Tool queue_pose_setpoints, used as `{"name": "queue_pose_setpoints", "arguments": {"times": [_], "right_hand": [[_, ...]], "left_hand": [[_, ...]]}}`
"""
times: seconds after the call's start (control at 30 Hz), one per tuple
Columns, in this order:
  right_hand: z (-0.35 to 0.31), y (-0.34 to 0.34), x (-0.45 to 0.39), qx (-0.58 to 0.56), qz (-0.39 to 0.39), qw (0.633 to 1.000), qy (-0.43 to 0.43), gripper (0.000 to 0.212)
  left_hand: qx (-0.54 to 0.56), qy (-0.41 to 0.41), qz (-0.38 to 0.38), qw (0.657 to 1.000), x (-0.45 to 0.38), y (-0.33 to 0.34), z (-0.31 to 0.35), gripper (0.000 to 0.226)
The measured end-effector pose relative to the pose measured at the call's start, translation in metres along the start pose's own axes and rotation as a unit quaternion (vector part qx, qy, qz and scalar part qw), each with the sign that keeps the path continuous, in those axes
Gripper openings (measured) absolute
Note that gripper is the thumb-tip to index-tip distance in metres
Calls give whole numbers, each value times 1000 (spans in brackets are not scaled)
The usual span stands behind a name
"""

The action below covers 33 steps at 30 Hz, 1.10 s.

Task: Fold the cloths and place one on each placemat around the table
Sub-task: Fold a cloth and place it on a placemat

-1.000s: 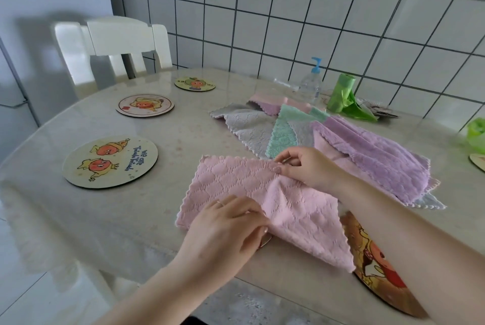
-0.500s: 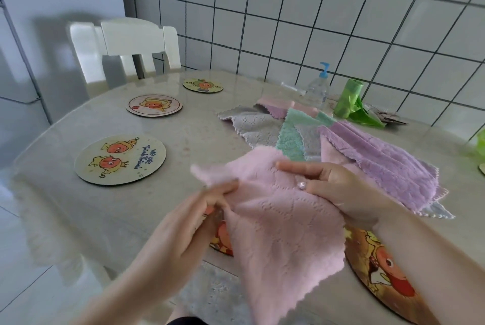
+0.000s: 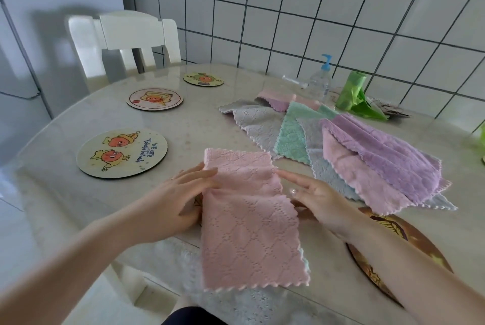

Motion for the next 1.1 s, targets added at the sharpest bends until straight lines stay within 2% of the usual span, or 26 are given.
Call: {"name": "queue_pose_setpoints", "arguments": {"times": [0.1, 0.17, 0.23, 0.3, 0.37, 0.43, 0.5, 0.57, 0.77, 0.97, 1.03, 1.1], "right_hand": [[7, -8, 14, 140, -43, 987, -67, 71], [7, -8, 23, 254, -41, 959, -119, 79], [7, -4, 25, 375, 5, 902, -212, 70], [10, 2, 26, 442, 45, 850, -282, 72], [9, 9, 25, 464, 65, 818, -333, 70], [6, 11, 25, 465, 73, 798, -377, 54], [3, 8, 26, 445, 63, 798, -401, 37], [-1, 3, 28, 417, 49, 809, -411, 30], [12, 7, 39, 446, 20, 781, -436, 27], [11, 12, 47, 445, 18, 781, -438, 28], [11, 13, 48, 429, -4, 800, -419, 31], [4, 11, 52, 364, -16, 855, -368, 29]], "left_hand": [[-70, 70, 1, 995, 11, 3, 7, 62], [-119, 127, 15, 985, 16, 9, 9, 65], [-152, 165, 20, 974, 17, 13, 11, 63], [-170, 183, 17, 968, 15, 13, 11, 62], [-184, 207, 12, 961, 12, 14, 11, 60], [-191, 232, 7, 954, 10, 15, 12, 54], [-164, 259, 9, 952, 11, 13, 16, 47], [-120, 281, 15, 952, 14, 10, 20, 41], [-163, 285, 11, 945, 33, 27, 17, 50], [-150, 278, 77, 946, 40, 46, 26, 44], [-113, 270, 82, 953, 41, 44, 28, 37], [-48, 257, 94, 961, 41, 37, 34, 33]]}}
Point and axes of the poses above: each hand's wrist, its own x-axis away from the middle knuckle, its own y-axis out of the palm, z = x × y, the point moved 2 cm from there along -x, towards the middle knuckle, and after that the axes turned 2 degrees about x, right-handed, at the moved point
